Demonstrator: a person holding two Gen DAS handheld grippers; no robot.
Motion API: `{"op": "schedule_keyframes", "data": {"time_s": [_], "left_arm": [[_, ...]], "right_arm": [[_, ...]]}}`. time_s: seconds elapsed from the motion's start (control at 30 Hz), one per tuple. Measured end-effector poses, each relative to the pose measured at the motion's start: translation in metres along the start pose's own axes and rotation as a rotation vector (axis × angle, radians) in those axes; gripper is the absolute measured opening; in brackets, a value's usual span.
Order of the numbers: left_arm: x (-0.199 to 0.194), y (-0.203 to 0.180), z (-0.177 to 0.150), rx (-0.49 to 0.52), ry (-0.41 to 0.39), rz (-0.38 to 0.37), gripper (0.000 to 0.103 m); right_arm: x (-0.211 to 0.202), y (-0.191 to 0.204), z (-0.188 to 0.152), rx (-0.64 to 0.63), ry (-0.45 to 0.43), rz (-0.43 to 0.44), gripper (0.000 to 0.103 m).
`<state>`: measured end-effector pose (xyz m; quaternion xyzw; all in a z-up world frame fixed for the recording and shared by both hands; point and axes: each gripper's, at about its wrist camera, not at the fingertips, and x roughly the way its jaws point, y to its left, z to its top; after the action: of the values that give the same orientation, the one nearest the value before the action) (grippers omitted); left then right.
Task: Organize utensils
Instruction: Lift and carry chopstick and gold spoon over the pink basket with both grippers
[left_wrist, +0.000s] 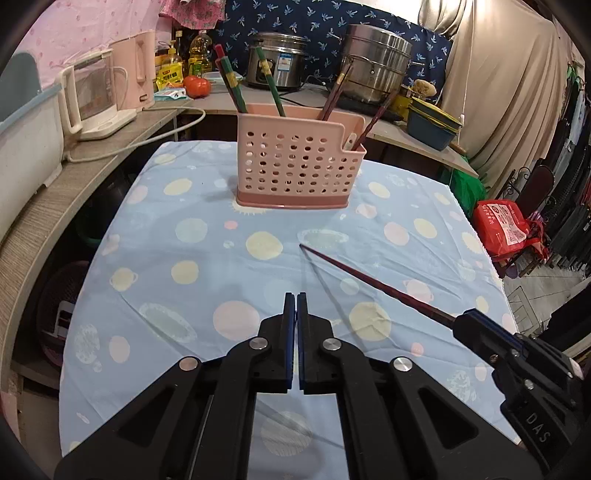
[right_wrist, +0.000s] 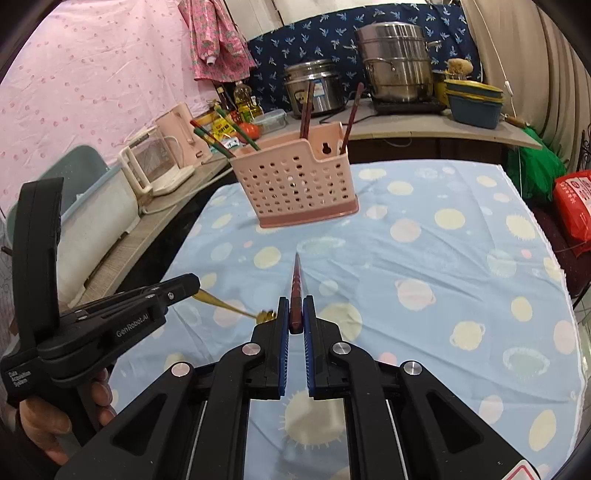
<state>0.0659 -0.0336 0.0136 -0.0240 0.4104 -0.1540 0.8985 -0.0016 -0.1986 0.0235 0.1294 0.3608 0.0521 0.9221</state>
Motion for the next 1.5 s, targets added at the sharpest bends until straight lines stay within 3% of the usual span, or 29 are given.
{"op": "schedule_keyframes", "data": {"time_s": [0.43,0.77,0.93,1.5], "left_arm": [[-0.008,0.002,0.034,0.005,-0.045,0.004,0.001],[-0.005,0.025,0.034,-0.045,-0.034,0.015,0.001],[-0.013,0.022,0.046,-0.031,-0.058,0.017,0.001],[-0.026,-0.008,0.181,0.039,-0.276,0.007,0.001]], "right_arm": [[-0.011,-0.004,0.050,0.015,-0.109,0.015,0.007],[-0.012,-0.013,0.050,0.042,-0.110,0.013,0.007],[-0.020,-0.012,0.067,0.031,-0.150,0.023,0.007],[-0.033,-0.012,0.204,0.013,-0.423,-0.008,0.007]]}}
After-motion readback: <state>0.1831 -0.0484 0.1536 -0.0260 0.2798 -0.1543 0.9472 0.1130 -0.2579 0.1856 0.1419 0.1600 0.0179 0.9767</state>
